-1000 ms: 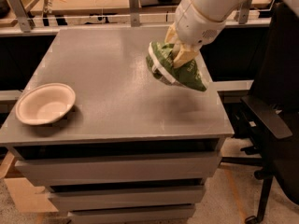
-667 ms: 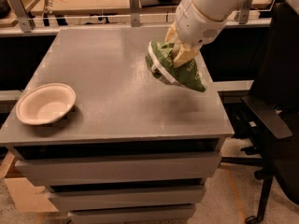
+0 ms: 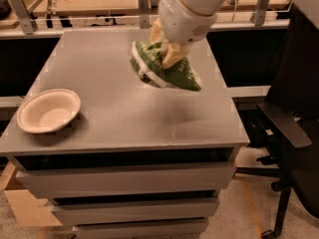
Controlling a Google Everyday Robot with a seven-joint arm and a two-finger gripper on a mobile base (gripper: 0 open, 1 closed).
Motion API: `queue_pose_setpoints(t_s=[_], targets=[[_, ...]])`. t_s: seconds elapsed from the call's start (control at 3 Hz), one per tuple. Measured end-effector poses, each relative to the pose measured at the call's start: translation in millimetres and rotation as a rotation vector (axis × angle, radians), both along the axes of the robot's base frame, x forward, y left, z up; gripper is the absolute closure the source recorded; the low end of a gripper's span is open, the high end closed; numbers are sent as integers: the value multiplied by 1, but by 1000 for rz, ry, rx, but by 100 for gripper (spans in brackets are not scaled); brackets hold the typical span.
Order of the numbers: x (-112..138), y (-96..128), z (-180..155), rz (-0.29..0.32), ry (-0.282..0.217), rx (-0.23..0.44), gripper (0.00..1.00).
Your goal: Place green jalapeno chip bag into paper bowl
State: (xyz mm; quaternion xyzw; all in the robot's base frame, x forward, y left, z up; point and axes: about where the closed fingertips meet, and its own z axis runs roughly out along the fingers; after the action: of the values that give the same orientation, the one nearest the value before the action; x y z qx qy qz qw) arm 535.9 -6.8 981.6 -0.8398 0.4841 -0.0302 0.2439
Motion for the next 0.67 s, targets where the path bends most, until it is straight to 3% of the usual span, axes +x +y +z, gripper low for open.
queue_pose_setpoints(t_s=[0.67], targets=[[-36,109,12,309,-76,-111,100]])
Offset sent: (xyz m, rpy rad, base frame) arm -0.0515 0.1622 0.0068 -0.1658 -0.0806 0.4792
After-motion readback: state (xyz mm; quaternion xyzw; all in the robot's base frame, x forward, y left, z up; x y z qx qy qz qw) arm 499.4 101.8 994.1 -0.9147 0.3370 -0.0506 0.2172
